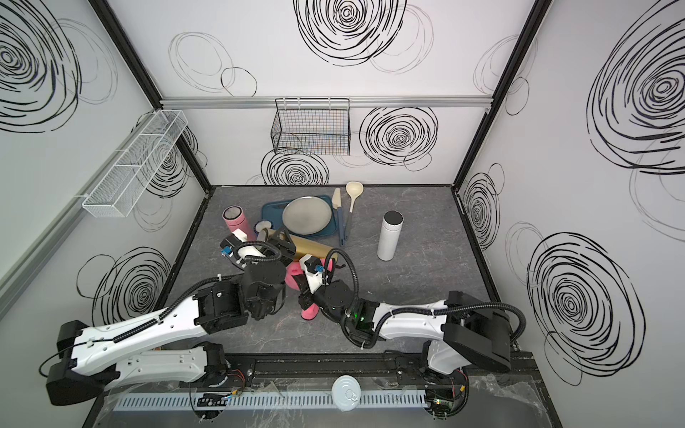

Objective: Wipe the surface of the thermos
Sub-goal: Wipe the dirt from the surface of the thermos.

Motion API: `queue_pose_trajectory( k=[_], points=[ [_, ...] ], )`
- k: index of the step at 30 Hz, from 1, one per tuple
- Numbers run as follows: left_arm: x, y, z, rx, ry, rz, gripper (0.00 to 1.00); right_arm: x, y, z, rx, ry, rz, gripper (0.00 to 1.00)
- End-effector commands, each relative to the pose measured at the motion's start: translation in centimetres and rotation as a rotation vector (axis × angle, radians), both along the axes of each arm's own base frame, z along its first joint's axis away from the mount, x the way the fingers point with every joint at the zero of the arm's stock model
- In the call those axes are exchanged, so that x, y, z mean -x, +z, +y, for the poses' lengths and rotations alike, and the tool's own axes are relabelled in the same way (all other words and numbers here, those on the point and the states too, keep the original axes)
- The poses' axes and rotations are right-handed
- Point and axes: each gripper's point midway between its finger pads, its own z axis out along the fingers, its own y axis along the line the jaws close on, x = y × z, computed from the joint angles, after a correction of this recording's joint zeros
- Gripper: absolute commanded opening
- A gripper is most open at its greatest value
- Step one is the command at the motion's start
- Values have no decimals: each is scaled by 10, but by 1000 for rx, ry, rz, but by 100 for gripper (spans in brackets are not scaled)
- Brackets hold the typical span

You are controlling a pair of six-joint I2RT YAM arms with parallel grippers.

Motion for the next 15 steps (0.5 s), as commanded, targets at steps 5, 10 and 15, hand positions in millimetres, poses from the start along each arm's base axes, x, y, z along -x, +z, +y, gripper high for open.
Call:
queue_pose_trajectory(
  k=[5, 10, 15],
  points=[
    [6, -3, -15, 0, -63, 59, 0, -34, -5, -35, -102, -252, -11, 0],
    [4, -7, -17, -7, -43, 73, 0, -21, 33, -24, -169, -164, -59, 0],
    [4, -10, -20, -4, -50, 79, 0, -18, 64, -3, -221, -102, -84, 0]
  ],
)
